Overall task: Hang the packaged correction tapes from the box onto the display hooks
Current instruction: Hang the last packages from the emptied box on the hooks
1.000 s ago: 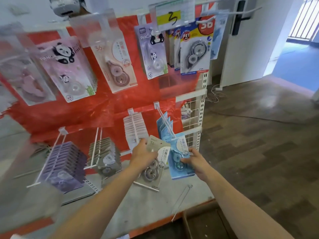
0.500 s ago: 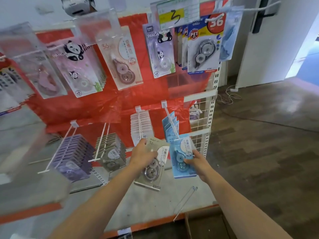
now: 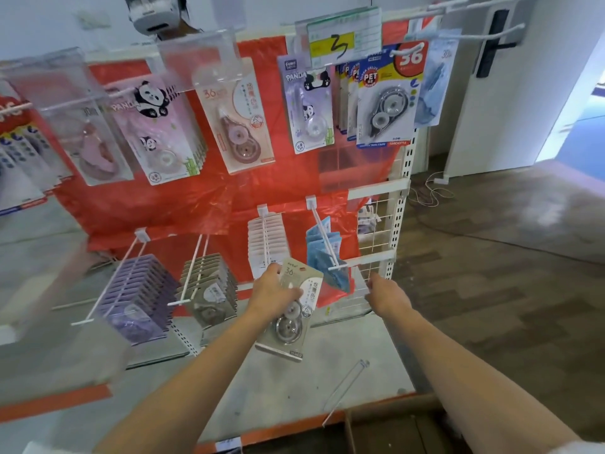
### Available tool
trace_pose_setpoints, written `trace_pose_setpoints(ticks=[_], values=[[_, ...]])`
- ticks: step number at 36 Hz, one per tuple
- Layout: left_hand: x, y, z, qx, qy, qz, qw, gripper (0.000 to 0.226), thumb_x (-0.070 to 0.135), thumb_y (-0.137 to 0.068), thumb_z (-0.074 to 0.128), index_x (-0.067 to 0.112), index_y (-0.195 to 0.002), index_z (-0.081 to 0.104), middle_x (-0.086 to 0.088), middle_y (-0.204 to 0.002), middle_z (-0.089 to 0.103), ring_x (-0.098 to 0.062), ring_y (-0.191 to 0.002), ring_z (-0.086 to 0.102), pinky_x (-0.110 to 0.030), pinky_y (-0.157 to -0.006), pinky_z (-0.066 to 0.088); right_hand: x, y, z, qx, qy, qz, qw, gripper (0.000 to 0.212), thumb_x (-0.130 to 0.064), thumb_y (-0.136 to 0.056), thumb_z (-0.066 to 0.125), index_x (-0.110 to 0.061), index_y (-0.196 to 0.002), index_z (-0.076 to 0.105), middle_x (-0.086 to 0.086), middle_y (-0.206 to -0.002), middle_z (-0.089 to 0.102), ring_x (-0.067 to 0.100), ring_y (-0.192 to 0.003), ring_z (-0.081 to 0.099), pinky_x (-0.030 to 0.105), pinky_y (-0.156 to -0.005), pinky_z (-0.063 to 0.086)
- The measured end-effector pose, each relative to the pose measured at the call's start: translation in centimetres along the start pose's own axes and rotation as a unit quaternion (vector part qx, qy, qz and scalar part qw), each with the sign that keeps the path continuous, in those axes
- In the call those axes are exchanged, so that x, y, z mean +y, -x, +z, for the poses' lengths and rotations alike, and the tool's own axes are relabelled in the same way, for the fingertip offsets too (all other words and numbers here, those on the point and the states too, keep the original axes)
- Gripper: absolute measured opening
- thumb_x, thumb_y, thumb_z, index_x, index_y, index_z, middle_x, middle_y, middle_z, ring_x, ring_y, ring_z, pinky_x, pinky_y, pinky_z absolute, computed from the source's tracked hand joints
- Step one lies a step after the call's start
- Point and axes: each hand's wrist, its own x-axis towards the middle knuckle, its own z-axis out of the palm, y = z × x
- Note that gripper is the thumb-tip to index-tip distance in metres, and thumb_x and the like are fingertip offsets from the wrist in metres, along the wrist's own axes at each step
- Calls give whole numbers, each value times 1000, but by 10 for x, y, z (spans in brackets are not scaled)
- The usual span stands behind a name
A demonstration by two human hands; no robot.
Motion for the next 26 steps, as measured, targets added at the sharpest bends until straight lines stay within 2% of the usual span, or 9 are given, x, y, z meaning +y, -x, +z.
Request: trace_pose_setpoints(ticks=[3, 6, 8, 15, 18, 20, 23, 26], values=[[-1, 1, -4, -6, -7, 11, 1000, 35, 10, -82, 70, 9, -113, 54, -5, -114, 65, -14, -89, 54, -21, -69, 39, -5, 12, -3, -3, 10, 2, 1000, 23, -13, -94, 47, -13, -117, 50, 12, -120, 60, 32, -108, 59, 40, -89, 50], [-4, 3, -8, -21, -12, 22, 999, 38, 11, -83, 69, 8, -118, 54, -7, -120, 63, -16, -94, 55, -23, -74, 40, -12, 24, -3, 4, 17, 0, 1000, 27, -16, -94, 49, -14, -121, 50, 12, -123, 59, 32, -111, 59, 41, -93, 50], [-6, 6, -12, -29, -21, 35, 999, 39, 11, -83, 69, 8, -119, 53, -7, -122, 62, -19, -101, 56, -23, -75, 39, -17, 34, -2, 13, 26, -6, 1000, 28, -16, -94, 49, -14, -122, 50, 11, -123, 59, 31, -112, 58, 40, -93, 49], [-22, 13, -30, -48, -34, 72, 996, 36, 12, -85, 67, 7, -117, 51, -7, -118, 62, -13, -89, 48, -20, -67, 34, -46, 66, 4, 31, 67, -25, 997, 30, -10, -93, 46, -9, -123, 51, 13, -125, 57, 31, -115, 56, 38, -93, 47], [-29, 16, -40, -51, -28, 81, 995, 34, 10, -86, 66, 8, -116, 50, -3, -109, 59, -12, -91, 48, -21, -70, 34, -66, 78, 7, 35, 65, -40, 997, 32, -8, -93, 46, -8, -125, 50, 13, -127, 56, 31, -115, 56, 38, -93, 46], [-35, 17, -47, -51, -32, 84, 995, 36, 10, -86, 66, 5, -117, 50, -1, -104, 55, -16, -95, 50, -22, -73, 34, -81, 86, 11, 37, 47, -52, 997, 32, -10, -94, 45, -7, -126, 51, 13, -126, 57, 32, -113, 57, 39, -94, 47], [-45, 14, -58, -38, -13, 73, 997, 37, 11, -84, 68, 2, -116, 52, -5, -110, 60, -24, -107, 57, -28, -83, 43, -106, 98, 17, 30, -8, -64, 997, 25, -12, -97, 43, -2, -110, 61, 17, -114, 63, 32, -104, 60, 33, -82, 45], [-57, 14, -71, -33, 47, 44, 997, 30, 11, -86, 66, 5, -111, 50, -4, -105, 57, -21, -103, 55, -32, -90, 43, -135, 114, 22, -9, -86, -71, 994, 36, -24, -102, 40, 4, -107, 62, 20, -109, 64, 32, -102, 59, 33, -81, 42]])
